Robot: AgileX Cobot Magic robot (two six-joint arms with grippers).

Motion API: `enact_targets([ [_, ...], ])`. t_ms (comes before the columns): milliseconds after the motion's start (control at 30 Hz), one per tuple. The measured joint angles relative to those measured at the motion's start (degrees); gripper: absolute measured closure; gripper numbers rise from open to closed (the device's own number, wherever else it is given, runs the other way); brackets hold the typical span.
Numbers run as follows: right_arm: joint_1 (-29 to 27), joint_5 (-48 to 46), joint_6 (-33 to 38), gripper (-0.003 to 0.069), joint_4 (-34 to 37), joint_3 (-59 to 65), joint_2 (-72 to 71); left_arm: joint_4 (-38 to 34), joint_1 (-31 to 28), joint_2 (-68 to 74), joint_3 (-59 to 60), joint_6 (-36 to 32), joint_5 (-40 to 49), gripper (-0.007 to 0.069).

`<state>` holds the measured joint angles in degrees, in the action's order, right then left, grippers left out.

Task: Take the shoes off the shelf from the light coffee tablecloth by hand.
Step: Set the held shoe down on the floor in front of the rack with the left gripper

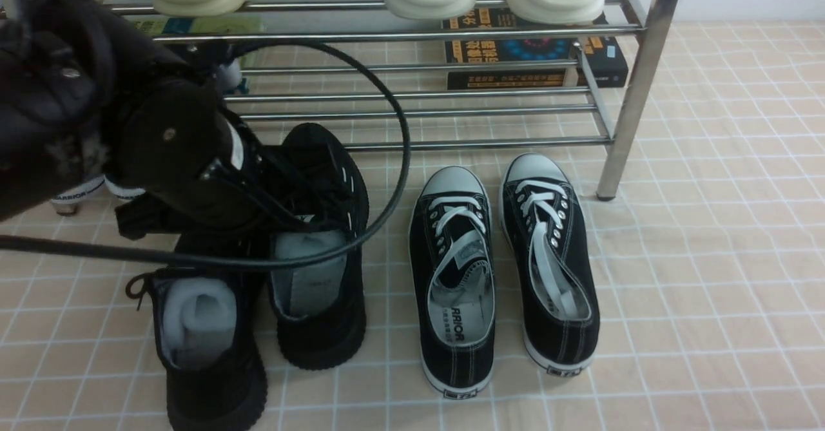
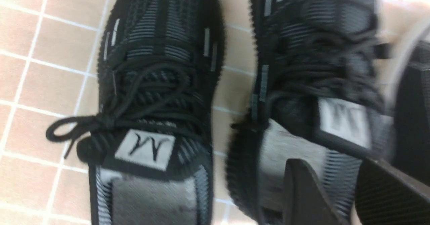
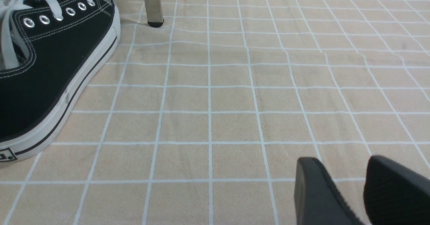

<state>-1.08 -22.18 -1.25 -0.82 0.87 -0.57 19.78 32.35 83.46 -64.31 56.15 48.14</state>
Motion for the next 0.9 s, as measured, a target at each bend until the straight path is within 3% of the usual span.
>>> enact_targets([
  [300,0.0,0.0,0.0,0.0419,0.0,0.0,0.0,2.4,0.0,10.0,0.1,0.2,-3.3,0.0363],
  [533,0.0,0.0,0.0,0.0419,0.0,0.0,0.0,6.4,0.0,12.8,0.1,4.8,-4.1,0.0382],
  [667,0.0,0.0,0.0,0.0419,0.0,0.0,0.0,6.8,0.1,12.8,0.1,5.4,-3.9,0.0431],
  [900,0.0,0.0,0.0,0.0419,-0.1,0.0,0.0,5.8,0.1,12.0,0.1,4.2,-2.9,0.0609],
])
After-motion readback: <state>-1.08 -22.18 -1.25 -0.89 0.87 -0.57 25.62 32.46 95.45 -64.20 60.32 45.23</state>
